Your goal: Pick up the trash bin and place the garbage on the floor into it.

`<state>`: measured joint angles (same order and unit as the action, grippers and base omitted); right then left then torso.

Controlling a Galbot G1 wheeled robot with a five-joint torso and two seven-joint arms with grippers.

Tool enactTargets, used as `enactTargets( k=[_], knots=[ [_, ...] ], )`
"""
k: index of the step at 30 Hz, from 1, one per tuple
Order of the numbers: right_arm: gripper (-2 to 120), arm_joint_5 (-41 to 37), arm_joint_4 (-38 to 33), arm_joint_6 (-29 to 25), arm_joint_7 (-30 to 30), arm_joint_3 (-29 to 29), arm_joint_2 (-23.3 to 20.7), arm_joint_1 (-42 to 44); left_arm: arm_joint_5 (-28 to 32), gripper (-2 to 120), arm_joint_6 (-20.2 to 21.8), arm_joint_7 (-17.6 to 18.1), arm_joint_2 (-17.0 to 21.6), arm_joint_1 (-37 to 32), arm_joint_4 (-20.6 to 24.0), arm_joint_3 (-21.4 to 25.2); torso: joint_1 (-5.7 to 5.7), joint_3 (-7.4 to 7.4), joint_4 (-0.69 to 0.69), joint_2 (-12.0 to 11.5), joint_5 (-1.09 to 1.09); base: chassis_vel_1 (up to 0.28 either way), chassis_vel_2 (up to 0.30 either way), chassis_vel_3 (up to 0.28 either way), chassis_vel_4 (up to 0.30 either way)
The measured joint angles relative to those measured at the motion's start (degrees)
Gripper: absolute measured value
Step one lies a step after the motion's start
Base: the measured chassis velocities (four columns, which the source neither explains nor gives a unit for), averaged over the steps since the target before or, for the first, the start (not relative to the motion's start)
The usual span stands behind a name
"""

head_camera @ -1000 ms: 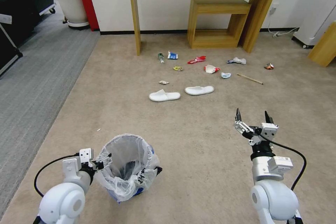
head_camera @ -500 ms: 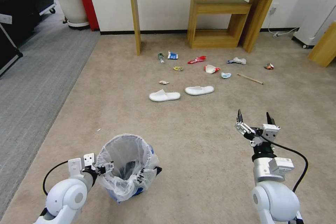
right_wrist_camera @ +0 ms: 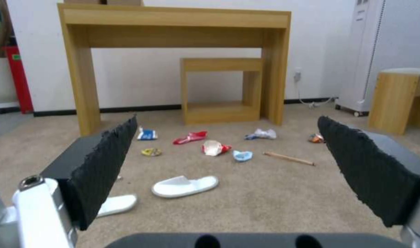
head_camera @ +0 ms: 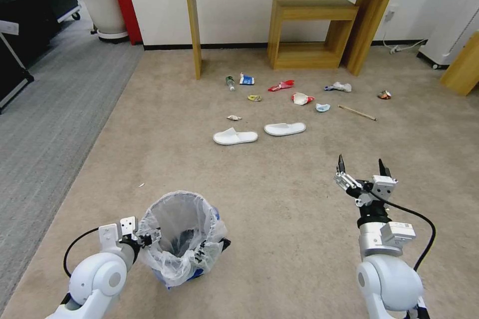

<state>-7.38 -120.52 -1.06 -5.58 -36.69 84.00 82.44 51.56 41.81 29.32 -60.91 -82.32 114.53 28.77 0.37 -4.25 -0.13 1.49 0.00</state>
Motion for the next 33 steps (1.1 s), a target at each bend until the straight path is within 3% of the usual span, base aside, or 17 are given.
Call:
enactTargets(
  k=[2,5,12,15,27,33],
  knots=[
    [100,0.0,0.0,0.0,0.0,0.0,0.0,0.0,0.0,56,0.0,0.1,0.1,-0.2,0.2,0.0,0.0,0.0,0.0,0.0,0.0,0.0,0.0,0.0,0.0],
    [100,0.0,-0.3,0.1,0.1,0.0,0.0,0.0,0.0,39,0.0,0.1,0.3,-0.9,0.7,0.1,0.01,0.0,-0.01,0.0,-0.01,0.0,0.0,0.0,0.0],
    [100,0.0,-0.4,0.3,0.2,0.3,0.0,0.0,0.1,20,0.1,0.1,0.6,-1.7,1.7,0.7,0.01,-0.01,-0.01,0.0,-0.04,0.0,0.0,0.0,0.0],
    [100,0.1,-0.5,0.4,0.2,0.5,0.1,0.0,0.3,4,-0.1,0.0,0.6,-1.9,2.4,1.1,0.01,-0.01,-0.01,0.0,-0.03,0.0,0.0,0.0,0.0],
    [100,-0.3,-0.6,1.5,-0.2,0.6,-0.4,0.5,1.0,0,-0.7,-0.1,-1.0,-1.5,4.1,2.0,0.01,-0.01,0.0,0.0,0.0,0.0,0.0,0.0,0.0],
    [100,-1.7,-1.5,3.1,-1.0,0.6,-1.7,1.0,2.5,0,-0.8,0.7,-2.3,-1.7,7.2,3.1,0.01,0.0,0.0,0.0,0.01,0.0,0.0,0.0,0.0]
  ],
)
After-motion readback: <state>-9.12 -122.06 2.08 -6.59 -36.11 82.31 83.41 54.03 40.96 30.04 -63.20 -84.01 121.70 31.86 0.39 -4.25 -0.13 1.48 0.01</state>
